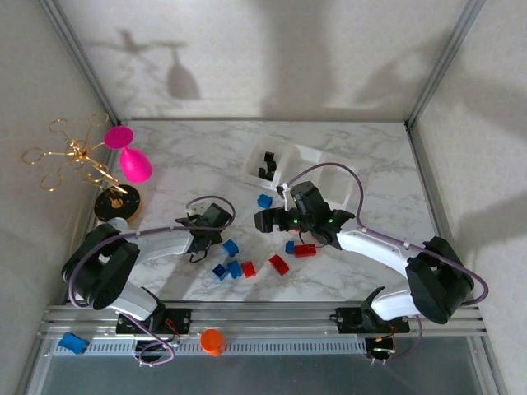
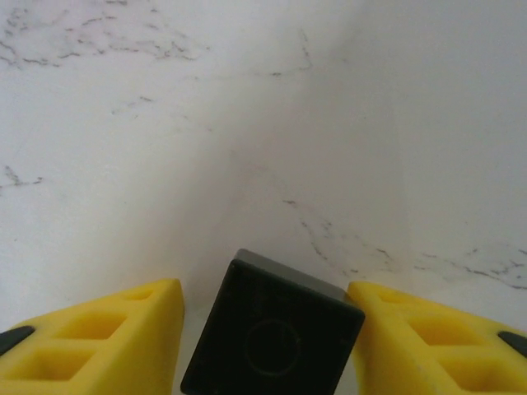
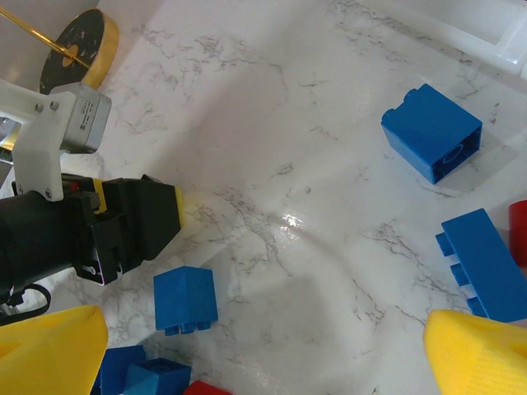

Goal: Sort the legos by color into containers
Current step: Pick up the lego from the center of the table, then place the lego in the container.

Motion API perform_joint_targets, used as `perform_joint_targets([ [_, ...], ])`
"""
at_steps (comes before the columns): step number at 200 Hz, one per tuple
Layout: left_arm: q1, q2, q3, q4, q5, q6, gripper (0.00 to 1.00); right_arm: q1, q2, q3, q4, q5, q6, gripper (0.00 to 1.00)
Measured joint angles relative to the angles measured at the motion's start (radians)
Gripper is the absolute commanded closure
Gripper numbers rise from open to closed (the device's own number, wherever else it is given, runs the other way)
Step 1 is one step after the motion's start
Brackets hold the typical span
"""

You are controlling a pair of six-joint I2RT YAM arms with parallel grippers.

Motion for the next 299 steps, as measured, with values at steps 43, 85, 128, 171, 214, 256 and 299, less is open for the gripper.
perform_joint_targets([
  [43,0.000,0.020,0.018,0.009,-0.003,0.014,0.56,0.000,0.007,0.000,0.000,0.018,0.000,0.01],
  [85,0.000,0.020,0.018,0.016,-0.002,0.018,0.60,0.000,0.007,0.000,0.000,0.025,0.000,0.01],
  [128,-0.008,0.018,0.037,0.000,-0.002,0.018,0.60,0.000,0.007,0.000,0.000,0.026,0.000,0.01],
  [171,-0.036,-0.018,0.132,-0.039,-0.002,0.025,0.59,-0.042,-0.001,0.000,-0.001,0.015,0.000,0.01],
  [214,-0.040,0.006,0.320,-0.053,0.002,0.068,0.59,-0.153,-0.042,0.001,-0.011,0.014,0.000,0.01],
  [256,-0.040,0.212,0.608,-0.043,0.016,0.121,0.60,-0.245,-0.044,0.004,-0.041,0.013,0.000,0.01],
  [299,-0.040,0.467,0.893,-0.043,0.055,0.146,0.60,-0.304,-0.070,0.004,-0.072,-0.003,-0.001,0.01],
])
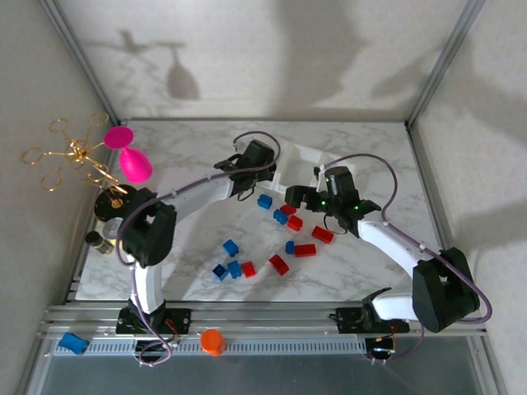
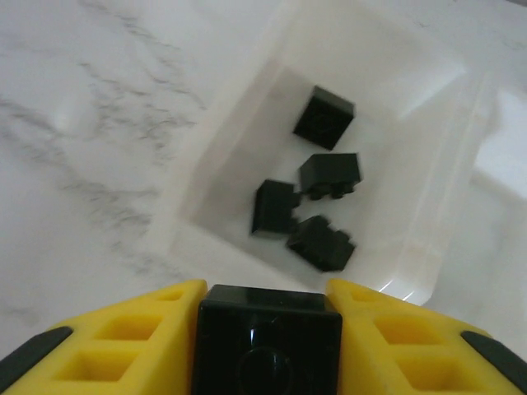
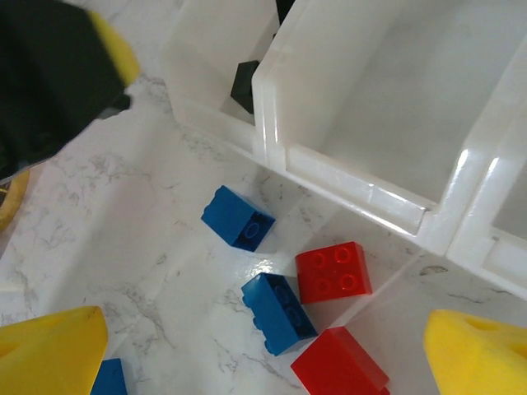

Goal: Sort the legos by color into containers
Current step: Place the lego in the container, then pick up the lego from the center of the table.

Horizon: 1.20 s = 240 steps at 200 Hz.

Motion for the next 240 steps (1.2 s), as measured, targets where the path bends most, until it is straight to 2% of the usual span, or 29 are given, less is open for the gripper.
perform_joint_targets([
  [37,0.017,0.180,0.200,-0.011,0.012,0.000,0.59,-0.035,-0.029,0.000,-0.011,-0.006,-0.002,0.01],
  [74,0.049,0.304,0.343,-0.040,0.033,-0.001,0.52,-0.044,-0.030,-0.004,-0.014,-0.006,-0.008,0.01],
  [140,0.056,0.323,0.390,-0.076,0.060,0.000,0.48,-0.044,-0.030,-0.004,-0.036,-0.006,-0.035,0.01],
  [166,0.056,0.237,0.301,-0.072,0.064,0.004,0.47,-0.044,-0.030,-0.004,-0.058,-0.009,-0.051,0.01],
  [203,0.048,-0.021,0.071,-0.014,0.068,0.009,0.41,-0.023,-0.029,0.002,-0.100,-0.007,-0.079,0.01],
  [240,0.024,-0.256,-0.165,0.079,0.082,0.006,0.36,0.051,-0.010,0.030,-0.134,0.021,-0.107,0.01],
])
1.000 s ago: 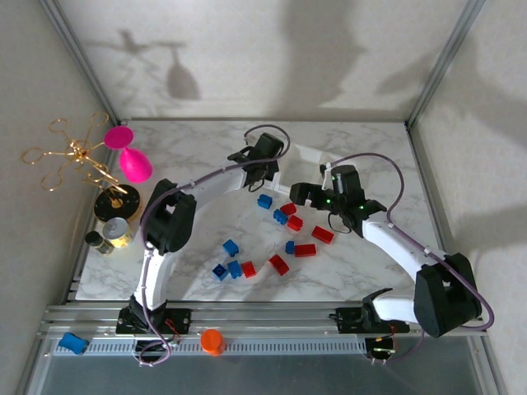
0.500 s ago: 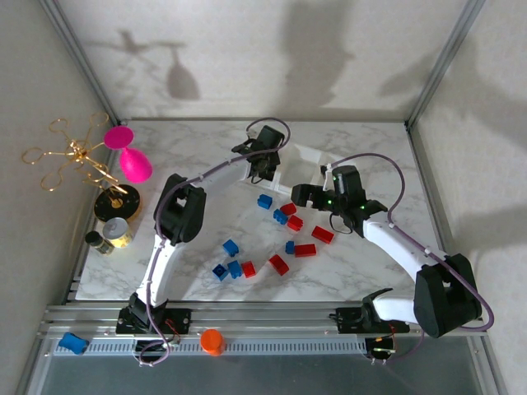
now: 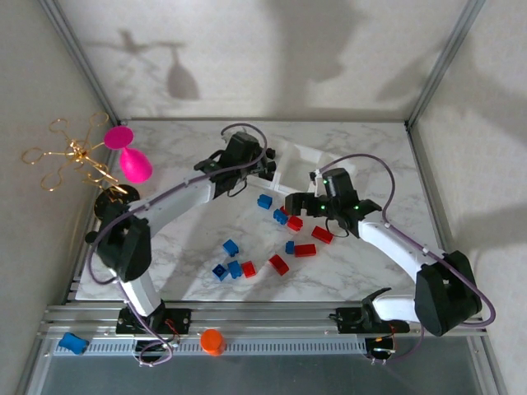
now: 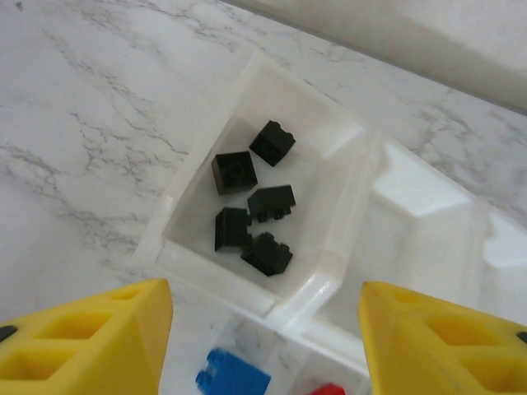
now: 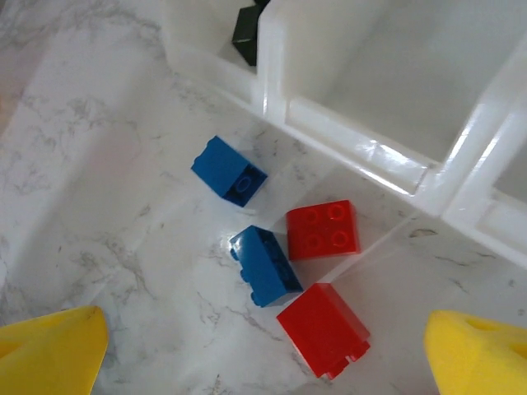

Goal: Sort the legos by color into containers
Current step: Pick up the lego from the center of the table.

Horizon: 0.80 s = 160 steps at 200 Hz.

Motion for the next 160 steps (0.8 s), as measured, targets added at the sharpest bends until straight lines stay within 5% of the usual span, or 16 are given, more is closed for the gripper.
perform_joint_targets([
  [96,-0.031,-0.376,-0.509,0.063,0.021,-0.084,0.18,0.233,0.169,0.072,-0.091,0.168,-0.073,0.12],
  [160,-0.040,-0.563,-0.682,0.091,-0.013,-0.179,0.00,0.254,0.306,0.162,-0.101,0.245,-0.085,0.29],
])
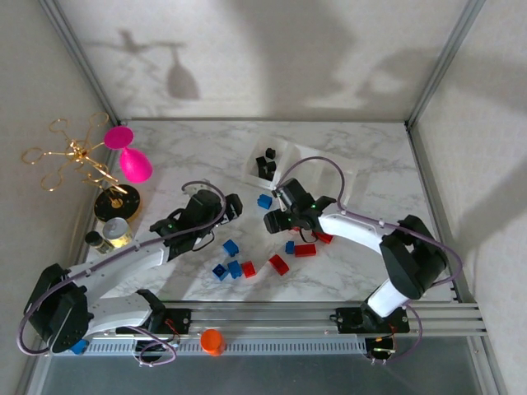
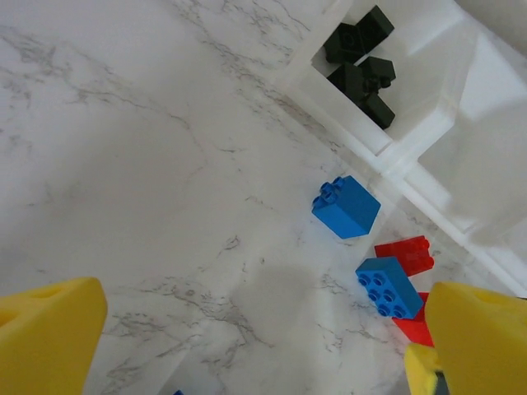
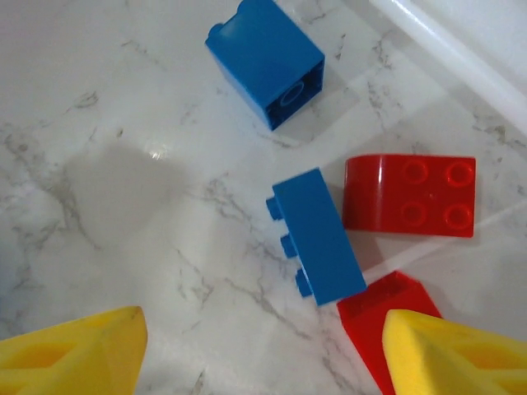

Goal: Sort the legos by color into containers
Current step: Pick up the lego from the center of the table.

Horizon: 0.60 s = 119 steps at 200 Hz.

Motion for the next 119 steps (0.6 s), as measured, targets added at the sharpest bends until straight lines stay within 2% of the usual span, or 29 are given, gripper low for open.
perform_joint_targets([
  [56,-0.004,-0.032,-0.036,0.024,-0.022,-0.045,0.00,0.000,0.106,0.080,-0.008,0.078,-0.015,0.37],
  [119,-0.011,-0.031,-0.050,0.053,-0.037,-0.057,0.00,0.000,0.197,0.124,-0.012,0.104,-0.035,0.46],
])
